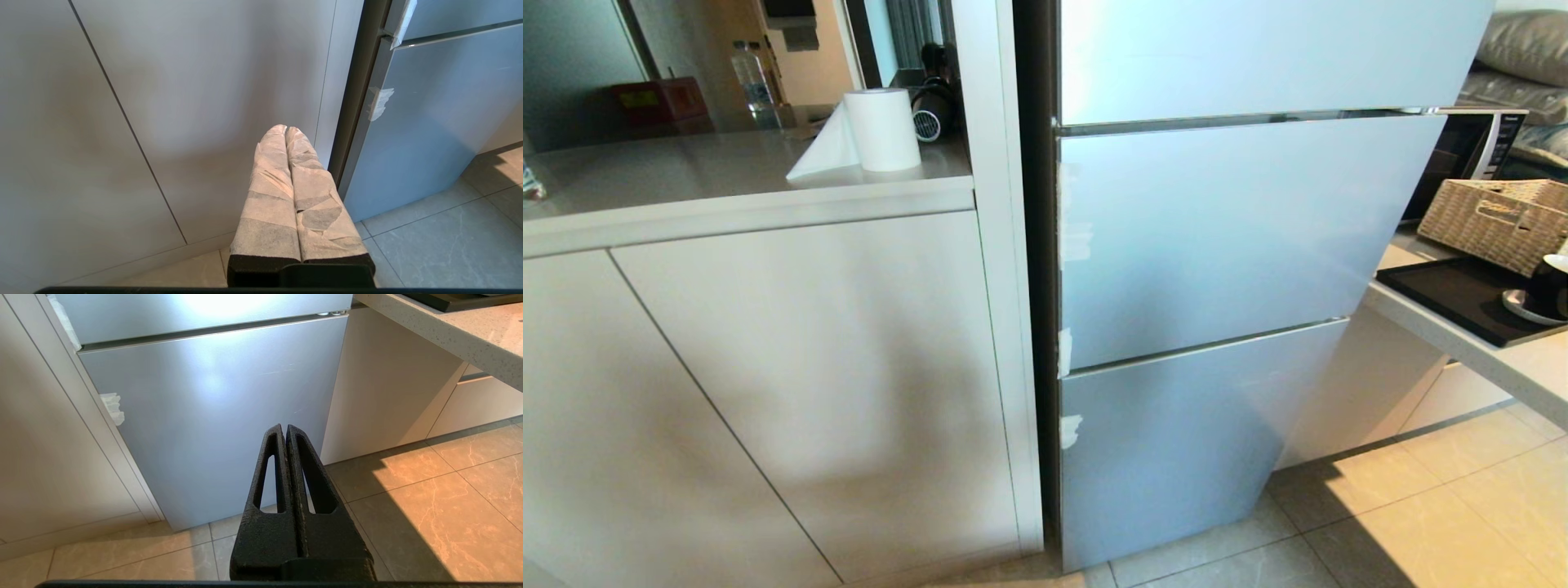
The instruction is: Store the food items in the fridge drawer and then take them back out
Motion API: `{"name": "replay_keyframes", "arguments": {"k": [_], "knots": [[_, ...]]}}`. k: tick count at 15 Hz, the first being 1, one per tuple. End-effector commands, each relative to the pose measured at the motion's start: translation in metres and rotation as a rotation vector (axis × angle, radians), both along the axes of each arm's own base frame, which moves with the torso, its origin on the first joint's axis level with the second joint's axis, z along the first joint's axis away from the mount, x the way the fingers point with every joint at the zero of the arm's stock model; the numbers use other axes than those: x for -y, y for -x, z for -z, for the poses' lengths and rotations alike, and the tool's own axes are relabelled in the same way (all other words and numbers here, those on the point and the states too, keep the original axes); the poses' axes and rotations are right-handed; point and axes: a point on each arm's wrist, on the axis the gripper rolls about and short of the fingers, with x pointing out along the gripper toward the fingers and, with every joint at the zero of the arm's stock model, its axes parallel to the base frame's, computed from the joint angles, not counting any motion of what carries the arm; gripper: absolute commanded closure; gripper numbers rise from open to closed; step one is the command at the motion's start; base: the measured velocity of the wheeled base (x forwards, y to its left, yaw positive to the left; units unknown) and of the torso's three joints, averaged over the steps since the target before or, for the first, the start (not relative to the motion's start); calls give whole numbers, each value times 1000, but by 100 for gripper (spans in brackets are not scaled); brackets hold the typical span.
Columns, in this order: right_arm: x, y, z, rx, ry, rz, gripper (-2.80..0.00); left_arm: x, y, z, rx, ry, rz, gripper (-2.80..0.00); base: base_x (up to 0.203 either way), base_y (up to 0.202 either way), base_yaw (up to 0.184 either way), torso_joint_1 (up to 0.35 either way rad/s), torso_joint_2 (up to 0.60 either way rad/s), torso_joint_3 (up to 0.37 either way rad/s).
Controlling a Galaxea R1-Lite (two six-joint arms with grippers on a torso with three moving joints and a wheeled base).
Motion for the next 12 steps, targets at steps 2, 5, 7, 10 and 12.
{"name": "replay_keyframes", "arguments": {"k": [2, 5, 7, 10, 12], "knots": [[0, 0, 0, -1, -2, 0, 0, 0, 0, 1, -4, 3, 0, 0, 0, 0, 0, 0, 0, 0], [0, 0, 0, -1, -3, 0, 0, 0, 0, 0, -3, 5, 0, 0, 0, 0, 0, 0, 0, 0], [0, 0, 0, 0, -4, 0, 0, 0, 0, 0, -3, 5, 0, 0, 0, 0, 0, 0, 0, 0], [0, 0, 0, -1, -3, 0, 0, 0, 0, 0, -3, -4, 1, 0, 0, 0, 0, 0, 0, 0], [0, 0, 0, 0, -2, 0, 0, 0, 0, 0, -1, -3, 0, 0, 0, 0, 0, 0, 0, 0]]}}
